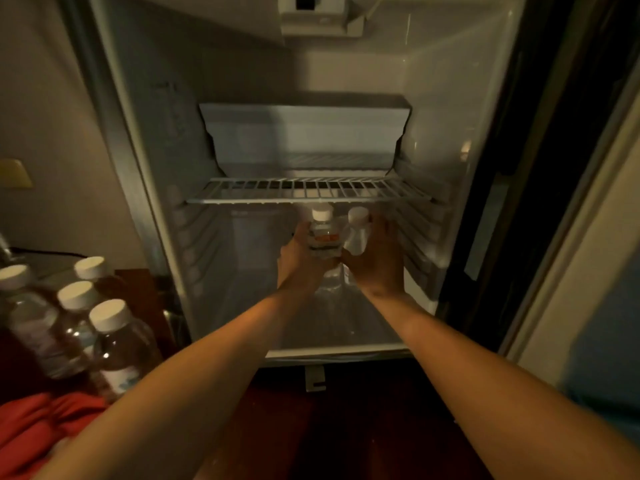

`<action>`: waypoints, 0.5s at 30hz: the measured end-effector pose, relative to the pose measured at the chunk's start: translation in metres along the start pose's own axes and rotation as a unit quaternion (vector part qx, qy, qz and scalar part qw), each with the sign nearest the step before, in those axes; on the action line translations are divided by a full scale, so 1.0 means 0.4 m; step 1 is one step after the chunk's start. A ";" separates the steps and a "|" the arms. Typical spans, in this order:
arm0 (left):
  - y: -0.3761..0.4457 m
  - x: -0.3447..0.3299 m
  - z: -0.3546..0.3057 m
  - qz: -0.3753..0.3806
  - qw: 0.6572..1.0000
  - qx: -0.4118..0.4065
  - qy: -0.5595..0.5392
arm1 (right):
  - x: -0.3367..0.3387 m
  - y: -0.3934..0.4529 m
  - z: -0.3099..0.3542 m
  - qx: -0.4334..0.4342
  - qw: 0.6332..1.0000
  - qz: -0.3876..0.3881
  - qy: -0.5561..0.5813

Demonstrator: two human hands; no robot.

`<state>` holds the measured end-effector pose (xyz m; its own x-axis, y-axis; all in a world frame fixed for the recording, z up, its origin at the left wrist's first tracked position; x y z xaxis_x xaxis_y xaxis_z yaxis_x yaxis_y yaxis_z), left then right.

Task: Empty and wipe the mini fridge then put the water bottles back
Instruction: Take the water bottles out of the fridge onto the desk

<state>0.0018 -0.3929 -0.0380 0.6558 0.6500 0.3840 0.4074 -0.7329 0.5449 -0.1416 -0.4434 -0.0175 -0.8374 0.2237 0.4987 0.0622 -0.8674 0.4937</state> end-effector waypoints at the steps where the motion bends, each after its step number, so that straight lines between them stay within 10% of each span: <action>1: -0.014 0.012 -0.008 -0.004 1.000 -0.007 0.002 | 0.013 -0.018 0.006 -0.006 1.000 0.005 0.007; 15: -0.287 0.268 -0.143 -0.051 0.991 -0.063 0.107 | 0.126 -0.285 0.144 0.025 0.999 0.013 0.025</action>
<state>-0.0110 -0.2275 -0.0168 0.4596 0.7570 0.4645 0.3738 -0.6393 0.6720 -0.1597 -0.3077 -0.0075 -0.8607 0.1781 0.4769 0.1109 -0.8487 0.5171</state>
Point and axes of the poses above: each hand's wrist, its own y-axis towards the middle knuckle, its own x-axis out of the back of the hand, z = x × y, the point moved 5 cm from there along y, towards the middle knuckle, and after that the axes turned 12 degrees about -x, right-handed, at the moved point
